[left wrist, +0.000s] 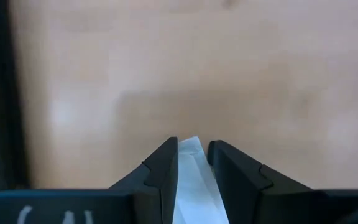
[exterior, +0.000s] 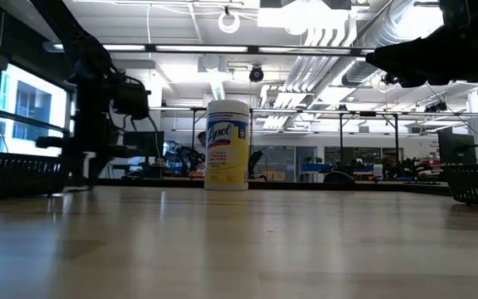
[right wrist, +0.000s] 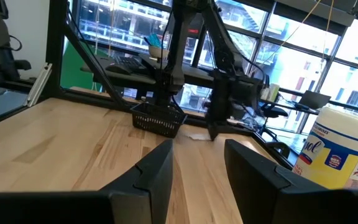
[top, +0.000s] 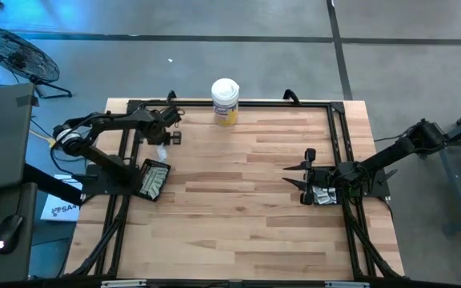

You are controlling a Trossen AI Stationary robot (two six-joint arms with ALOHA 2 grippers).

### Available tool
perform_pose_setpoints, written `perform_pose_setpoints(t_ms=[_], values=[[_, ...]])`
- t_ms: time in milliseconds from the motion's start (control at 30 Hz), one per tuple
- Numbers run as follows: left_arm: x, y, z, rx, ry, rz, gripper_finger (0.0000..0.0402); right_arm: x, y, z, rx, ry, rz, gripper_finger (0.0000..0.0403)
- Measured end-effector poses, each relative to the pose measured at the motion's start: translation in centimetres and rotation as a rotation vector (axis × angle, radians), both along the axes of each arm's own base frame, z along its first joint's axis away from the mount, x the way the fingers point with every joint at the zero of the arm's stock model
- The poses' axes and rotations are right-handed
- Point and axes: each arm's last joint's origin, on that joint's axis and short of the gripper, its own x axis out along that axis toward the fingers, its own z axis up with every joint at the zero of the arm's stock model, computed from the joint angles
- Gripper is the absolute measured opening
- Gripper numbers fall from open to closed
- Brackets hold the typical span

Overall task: Pick & Place First Aid Supplies
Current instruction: Put the bandage into the left black basket

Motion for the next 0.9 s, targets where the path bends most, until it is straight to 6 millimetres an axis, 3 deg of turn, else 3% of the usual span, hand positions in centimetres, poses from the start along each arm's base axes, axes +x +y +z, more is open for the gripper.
perform_pose_setpoints(t_ms=[200,500,767,900], values=[[0.9,1.1,0.8,0.086,-0.023,-0.030,0.0101,0.0,0.0,0.0,-0.001,0.000,0.004,0.0138],[2.7,2.8,4.4,0.154,-0.057,-0.126,0.0101,0.0,0.0,-0.1,-0.003,0.006,0.004,0.0138],[1.6,1.7,3.7,0.045,0.021,-0.066,0.0101,0.0,0.0,-0.1,-0.006,0.013,0.004,0.0138],[1.6,1.1,3.2,-0.036,0.002,-0.174,0.0101,0.0,0.0,-0.1,-0.006,0.013,0.004,0.0138]])
